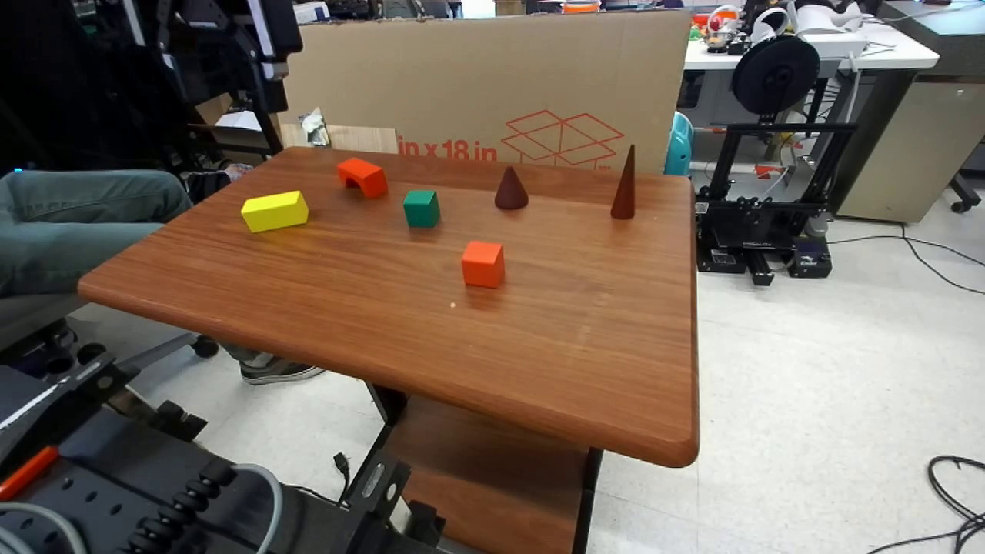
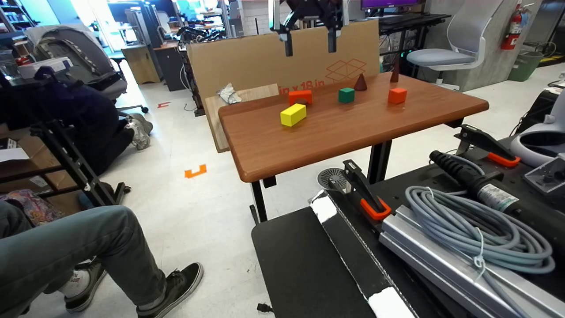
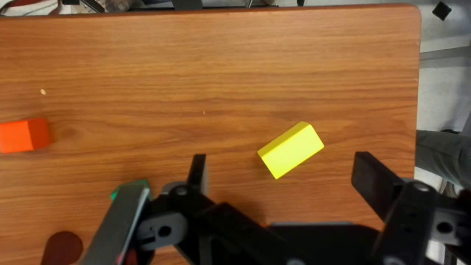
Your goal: Move the orange rectangular block forward
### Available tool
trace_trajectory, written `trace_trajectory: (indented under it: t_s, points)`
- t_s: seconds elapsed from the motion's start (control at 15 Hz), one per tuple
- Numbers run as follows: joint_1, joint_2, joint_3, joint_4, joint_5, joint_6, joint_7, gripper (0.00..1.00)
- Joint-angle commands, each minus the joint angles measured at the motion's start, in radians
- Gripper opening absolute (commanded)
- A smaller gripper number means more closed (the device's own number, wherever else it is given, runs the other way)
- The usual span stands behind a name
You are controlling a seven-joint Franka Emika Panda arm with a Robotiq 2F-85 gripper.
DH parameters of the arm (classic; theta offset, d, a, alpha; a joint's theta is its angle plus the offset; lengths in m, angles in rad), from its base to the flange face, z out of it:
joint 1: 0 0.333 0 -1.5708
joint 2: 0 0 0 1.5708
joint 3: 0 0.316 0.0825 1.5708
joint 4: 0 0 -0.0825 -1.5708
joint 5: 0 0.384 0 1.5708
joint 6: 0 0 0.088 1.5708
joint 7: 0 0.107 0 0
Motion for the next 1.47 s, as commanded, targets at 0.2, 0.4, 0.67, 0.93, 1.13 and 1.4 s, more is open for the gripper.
trace_trajectory:
  t_s: [0.2,0.4,0.67,0.93,1.13,1.4]
  points:
    - [0.041,0.219,-0.025,0.236,0.009,0.012,0.116,1.0]
    - [0.03,0.28,-0.032,0.31,0.03,0.008,0.141,1.0]
    - [0.026,0.357,-0.051,0.405,0.03,-0.015,0.164,1.0]
    - [0.033,0.418,-0.063,0.467,0.023,-0.017,0.188,1.0]
    - [0.042,0.453,-0.069,0.498,0.014,-0.025,0.203,1.0]
    - [0.051,0.484,-0.076,0.522,0.007,-0.033,0.213,1.0]
